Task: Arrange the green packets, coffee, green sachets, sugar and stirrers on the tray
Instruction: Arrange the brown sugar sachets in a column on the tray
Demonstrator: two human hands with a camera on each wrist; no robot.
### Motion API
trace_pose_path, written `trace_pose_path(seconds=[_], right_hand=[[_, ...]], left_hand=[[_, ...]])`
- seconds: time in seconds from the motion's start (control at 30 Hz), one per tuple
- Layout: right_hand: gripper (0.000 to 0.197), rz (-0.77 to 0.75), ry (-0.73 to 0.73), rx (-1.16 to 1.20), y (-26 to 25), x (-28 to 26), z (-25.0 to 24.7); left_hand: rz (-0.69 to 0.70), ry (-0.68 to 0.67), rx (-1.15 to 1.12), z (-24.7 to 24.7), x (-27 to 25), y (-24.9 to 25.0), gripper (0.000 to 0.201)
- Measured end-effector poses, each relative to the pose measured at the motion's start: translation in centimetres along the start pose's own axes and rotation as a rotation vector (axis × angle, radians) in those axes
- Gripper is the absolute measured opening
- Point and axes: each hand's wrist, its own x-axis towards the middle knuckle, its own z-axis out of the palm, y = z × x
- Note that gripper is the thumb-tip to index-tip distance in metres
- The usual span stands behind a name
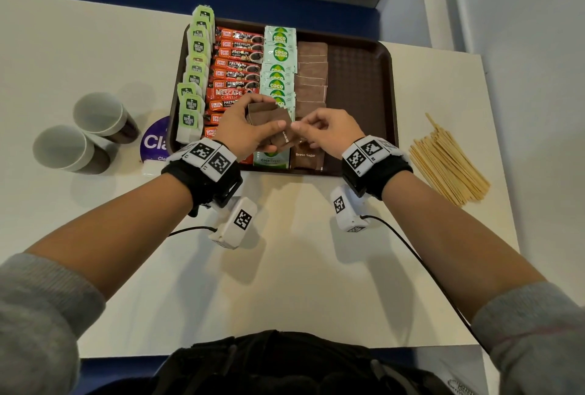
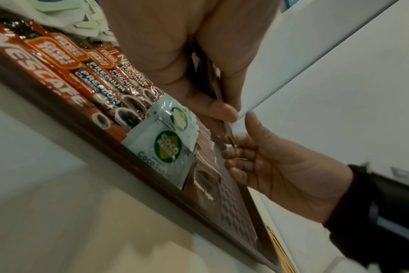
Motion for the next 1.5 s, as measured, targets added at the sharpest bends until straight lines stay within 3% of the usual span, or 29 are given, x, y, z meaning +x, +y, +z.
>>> trace_pose_path(seconds=[0.1,0.23,0.73,0.93,1.07,1.2,1.3,1.4,1.5], right_hand=[[0.018,-0.007,-0.08,0.121,-0.8,0.2,0.2],[0.021,0.017,-0.089,0.257,-1.2,0.8,0.0],[0.014,0.077,0.019,0.616,-2.2,5.5,-1.2],[0.016,0.037,0.065,0.445,-2.6,7.9,-2.8],[0.014,-0.086,0.091,0.117,-3.7,10.2,-5.2],[0.02,-0.155,0.104,-0.176,-4.2,12.8,-7.2],[0.009,-0.116,0.201,-0.133,-3.4,14.9,-8.0],[0.019,-0.019,0.282,0.006,-2.3,16.6,-8.0],[0.014,0.057,0.305,0.082,-1.7,17.7,-7.8]], left_hand=[[-0.005,-0.002,-0.001,0.2,0.2,0.1,0.028],[-0.011,0.007,-0.004,0.4,0.5,0.3,0.028],[0.009,-0.002,0.046,1.4,4.9,2.4,0.025],[0.035,-0.032,0.177,1.3,8.0,3.9,0.025],[0.054,-0.084,0.351,1.1,10.3,5.2,0.025],[0.06,-0.077,0.345,1.2,12.2,6.1,0.026],[0.048,-0.003,0.264,1.0,13.3,6.2,0.026],[0.034,0.04,0.202,0.7,13.8,6.0,0.027],[0.032,0.037,0.175,0.5,13.9,5.8,0.028]])
